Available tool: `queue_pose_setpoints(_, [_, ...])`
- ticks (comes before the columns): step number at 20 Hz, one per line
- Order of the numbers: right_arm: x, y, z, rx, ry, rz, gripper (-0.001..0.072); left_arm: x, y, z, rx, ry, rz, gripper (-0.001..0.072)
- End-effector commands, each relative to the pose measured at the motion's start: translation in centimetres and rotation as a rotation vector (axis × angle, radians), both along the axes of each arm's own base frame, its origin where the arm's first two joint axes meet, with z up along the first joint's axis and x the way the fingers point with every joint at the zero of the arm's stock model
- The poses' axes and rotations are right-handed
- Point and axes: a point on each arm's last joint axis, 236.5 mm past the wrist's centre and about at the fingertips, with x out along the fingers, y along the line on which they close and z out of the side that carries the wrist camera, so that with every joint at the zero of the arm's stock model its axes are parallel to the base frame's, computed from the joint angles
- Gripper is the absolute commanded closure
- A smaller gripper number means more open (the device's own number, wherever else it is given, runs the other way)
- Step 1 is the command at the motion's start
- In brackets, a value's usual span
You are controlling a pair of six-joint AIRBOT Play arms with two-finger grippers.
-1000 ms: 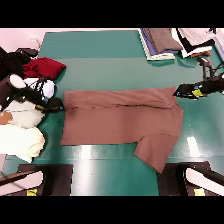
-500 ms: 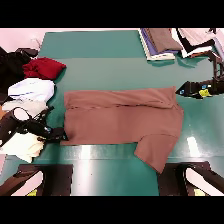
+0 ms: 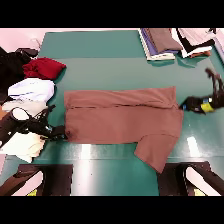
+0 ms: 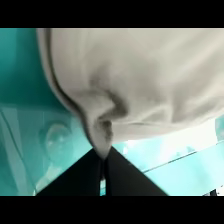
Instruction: Fold the shirts.
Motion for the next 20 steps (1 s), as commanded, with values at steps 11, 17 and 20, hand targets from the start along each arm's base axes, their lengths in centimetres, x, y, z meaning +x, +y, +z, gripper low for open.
queue_pose_setpoints(11, [-12.2,4.6,-11.5,0.105,0.414,0.001,0.0281,2.4,-0.2,1.9,-0.014,-0.085,0.0,0.0685])
queue_pose_setpoints(17, [-10.3,3.5,-10.1,-0.039,0.371,0.165,0.0692,0.5,-0.6,2.2,-0.035,-0.045,-0.09,0.0686])
queue_pose_setpoints(20, [-8.3,1.5,-5.5,-0.153,0.244,0.187,0.0693,1.2,-0.5,3.5,-0.027,-0.102,-0.087,0.0685])
